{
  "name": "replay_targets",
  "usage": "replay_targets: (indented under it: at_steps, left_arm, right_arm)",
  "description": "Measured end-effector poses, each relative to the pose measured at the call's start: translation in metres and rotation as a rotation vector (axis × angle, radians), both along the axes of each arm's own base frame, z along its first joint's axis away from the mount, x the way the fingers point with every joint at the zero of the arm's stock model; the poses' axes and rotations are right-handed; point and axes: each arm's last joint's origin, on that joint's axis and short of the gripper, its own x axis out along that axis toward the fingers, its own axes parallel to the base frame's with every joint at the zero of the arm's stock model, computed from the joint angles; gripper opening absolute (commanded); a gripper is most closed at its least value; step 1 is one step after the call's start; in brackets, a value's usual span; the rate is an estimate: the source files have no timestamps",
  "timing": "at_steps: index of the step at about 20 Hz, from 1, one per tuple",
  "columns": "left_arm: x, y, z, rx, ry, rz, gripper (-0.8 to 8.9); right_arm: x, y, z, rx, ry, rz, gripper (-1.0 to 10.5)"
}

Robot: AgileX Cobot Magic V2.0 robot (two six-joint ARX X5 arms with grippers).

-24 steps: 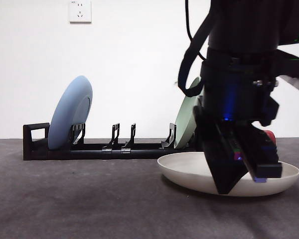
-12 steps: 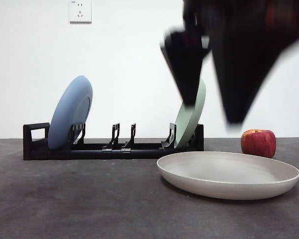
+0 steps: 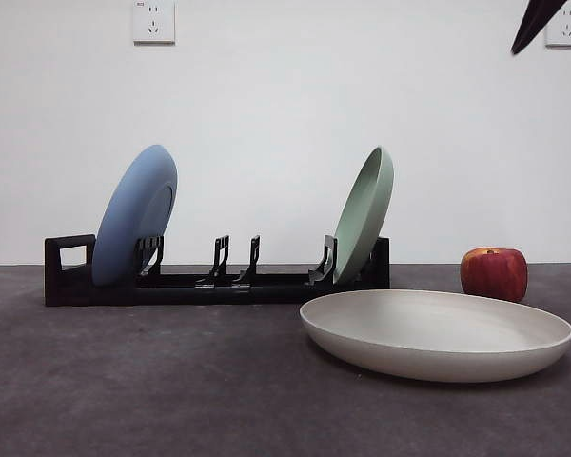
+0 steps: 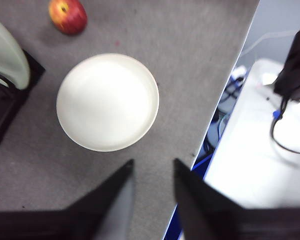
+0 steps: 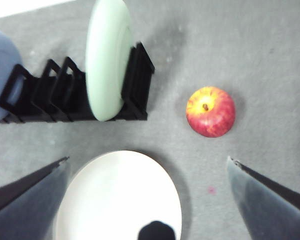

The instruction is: Take the yellow plate from the plate rack,put the plate on the table,take the apple from the table,put the apple in the plate

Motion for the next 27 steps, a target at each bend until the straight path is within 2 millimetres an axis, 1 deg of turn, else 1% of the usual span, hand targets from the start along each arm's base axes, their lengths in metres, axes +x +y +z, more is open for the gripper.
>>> replay_targets:
  at_steps: [3, 5, 6, 8, 12, 17, 19, 22, 24, 27]
  left_arm:
    - [-0.011, 0.028, 0.018, -0.072, -0.037, 0.027, -0.04]
    - [-0.017, 0.047, 0.025, -0.088, -0.048, 0.059, -0.04]
    - [-0.020, 0.054, 0.027, -0.094, -0.053, 0.077, -0.04]
    - [-0.023, 0.062, 0.031, -0.122, -0.057, 0.091, -0.04]
    - [-0.025, 0.066, 0.033, -0.140, -0.051, 0.102, -0.04]
    - [-0.025, 0.067, 0.033, -0.141, -0.051, 0.102, -0.04]
    - [-0.025, 0.067, 0.033, -0.143, -0.047, 0.098, -0.04]
    - [-0.026, 0.069, 0.034, -0.149, -0.047, 0.097, -0.04]
    - [-0.028, 0.073, 0.036, -0.161, -0.051, 0.098, -0.04]
    - [-0.031, 0.081, 0.040, -0.192, -0.044, 0.110, -0.04]
  right_arm:
    - [0.026, 0.001, -0.013, -0.050, 0.067, -0.041, 7.6]
    - [0.046, -0.001, -0.019, -0.106, 0.102, -0.077, 7.6]
    - [0.057, -0.001, -0.022, -0.120, 0.118, -0.083, 7.6]
    - [0.076, -0.001, -0.026, -0.127, 0.154, -0.081, 7.6]
    - [0.110, 0.001, -0.033, -0.138, 0.197, -0.074, 7.6]
    - [0.133, 0.002, -0.043, -0.152, 0.227, -0.079, 7.6]
    - [0.140, 0.006, -0.053, -0.158, 0.253, -0.065, 7.6]
    - [0.154, 0.019, -0.078, -0.188, 0.285, -0.026, 7.6]
    - [0.162, 0.024, -0.093, -0.204, 0.300, -0.018, 7.6]
    - [0.168, 0.026, -0.109, -0.225, 0.322, -0.024, 7.6]
